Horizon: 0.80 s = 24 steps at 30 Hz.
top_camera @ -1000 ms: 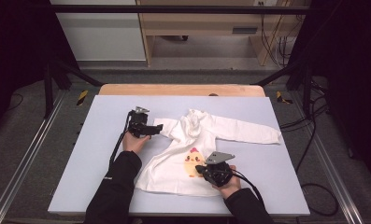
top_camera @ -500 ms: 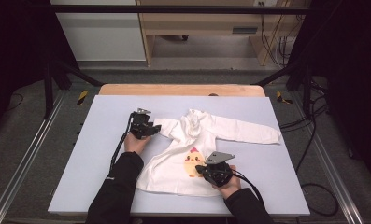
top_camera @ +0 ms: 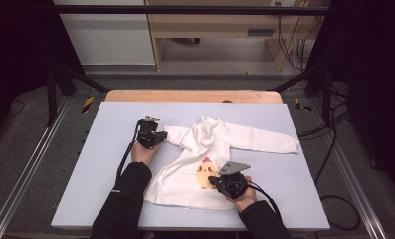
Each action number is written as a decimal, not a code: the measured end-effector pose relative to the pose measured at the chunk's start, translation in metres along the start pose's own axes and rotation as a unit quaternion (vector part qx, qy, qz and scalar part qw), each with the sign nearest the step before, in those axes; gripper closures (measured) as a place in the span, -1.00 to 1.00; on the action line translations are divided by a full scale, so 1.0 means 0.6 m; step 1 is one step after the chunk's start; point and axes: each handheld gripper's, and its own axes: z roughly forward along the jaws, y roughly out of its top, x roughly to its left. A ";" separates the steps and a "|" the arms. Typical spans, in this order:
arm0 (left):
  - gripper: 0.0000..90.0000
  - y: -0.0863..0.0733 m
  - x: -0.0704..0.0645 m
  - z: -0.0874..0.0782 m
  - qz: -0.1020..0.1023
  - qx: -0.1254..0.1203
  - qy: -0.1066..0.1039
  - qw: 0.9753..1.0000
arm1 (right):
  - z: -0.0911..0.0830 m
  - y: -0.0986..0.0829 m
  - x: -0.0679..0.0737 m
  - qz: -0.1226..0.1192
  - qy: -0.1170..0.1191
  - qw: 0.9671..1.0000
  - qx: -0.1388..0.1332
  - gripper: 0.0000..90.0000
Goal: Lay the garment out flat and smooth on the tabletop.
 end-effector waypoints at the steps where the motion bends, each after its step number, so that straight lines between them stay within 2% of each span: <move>1: 0.92 0.002 -0.001 -0.004 0.001 -0.004 -0.002 1.000 | 0.000 0.000 0.000 0.000 0.000 1.000 0.000 1.00; 9: 0.95 0.015 -0.008 -0.047 0.011 -0.039 -0.016 0.999 | 0.000 0.000 0.000 0.000 0.000 1.000 0.000 1.00; 15: 0.95 0.023 -0.012 -0.087 0.022 -0.065 -0.018 0.997 | 0.000 0.000 0.000 0.000 0.000 1.000 0.000 1.00; 24: 0.95 0.031 0.004 -0.153 0.029 -0.094 -0.002 0.995 | 0.000 0.000 0.001 -0.001 -0.001 1.000 0.000 1.00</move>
